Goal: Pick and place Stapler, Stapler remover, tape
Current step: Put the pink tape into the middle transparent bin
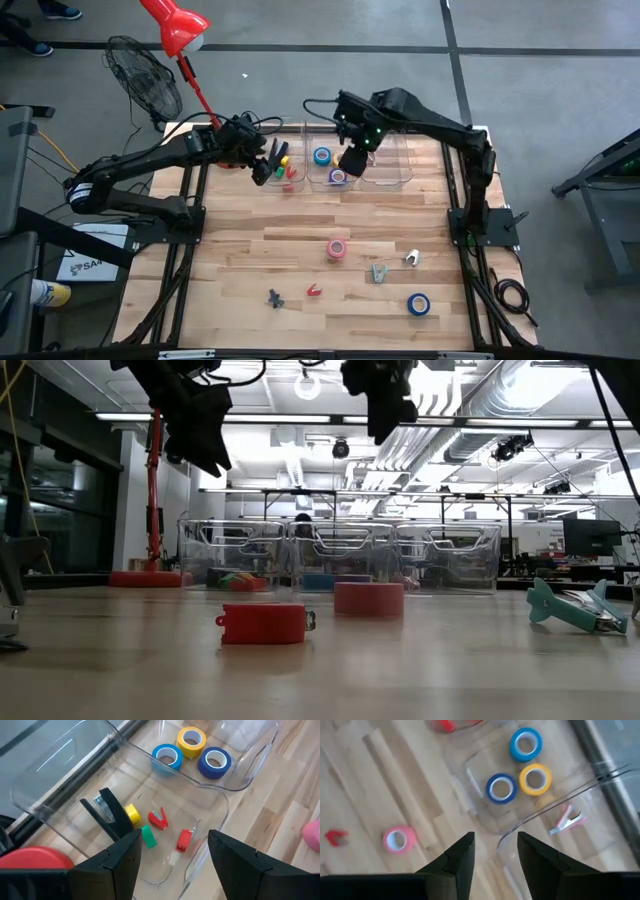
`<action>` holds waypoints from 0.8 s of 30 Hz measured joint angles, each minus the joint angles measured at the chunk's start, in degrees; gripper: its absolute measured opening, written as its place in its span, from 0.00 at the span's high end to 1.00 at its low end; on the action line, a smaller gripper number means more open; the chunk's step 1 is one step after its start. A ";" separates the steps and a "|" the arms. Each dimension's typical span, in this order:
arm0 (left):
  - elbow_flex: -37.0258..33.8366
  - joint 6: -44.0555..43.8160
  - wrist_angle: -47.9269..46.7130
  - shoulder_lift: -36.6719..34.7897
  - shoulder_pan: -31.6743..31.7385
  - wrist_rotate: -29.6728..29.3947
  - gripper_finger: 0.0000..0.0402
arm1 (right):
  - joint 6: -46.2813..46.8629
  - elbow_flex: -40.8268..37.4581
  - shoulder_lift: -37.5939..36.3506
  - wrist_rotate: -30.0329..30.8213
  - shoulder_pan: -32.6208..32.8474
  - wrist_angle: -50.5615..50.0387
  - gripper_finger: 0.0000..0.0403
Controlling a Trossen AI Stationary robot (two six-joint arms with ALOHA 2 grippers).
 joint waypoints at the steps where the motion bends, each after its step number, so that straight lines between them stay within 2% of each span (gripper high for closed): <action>1: 0.00 -0.49 -0.08 0.00 0.00 0.06 0.45 | 0.86 -0.01 0.00 0.03 0.75 -0.53 0.65; 7: 0.00 -4.04 -1.85 0.00 0.00 0.17 0.45 | 8.01 -4.20 -0.04 0.67 6.73 0.13 0.65; 11: 0.00 -6.76 -3.24 0.00 0.00 0.49 0.45 | 13.99 -10.51 0.07 4.23 10.72 3.64 0.65; 14: 0.00 -8.70 -4.44 -0.02 -0.02 2.99 0.45 | 17.77 -15.26 0.09 4.42 13.43 7.67 0.65; 19: 0.00 -12.56 -6.15 -0.27 -0.02 7.55 0.45 | 21.88 -23.45 0.09 2.39 17.86 14.73 0.65; 24: 0.00 -14.83 -6.82 -1.67 -0.13 8.13 0.45 | 25.77 -30.78 0.12 -0.45 20.76 22.62 0.65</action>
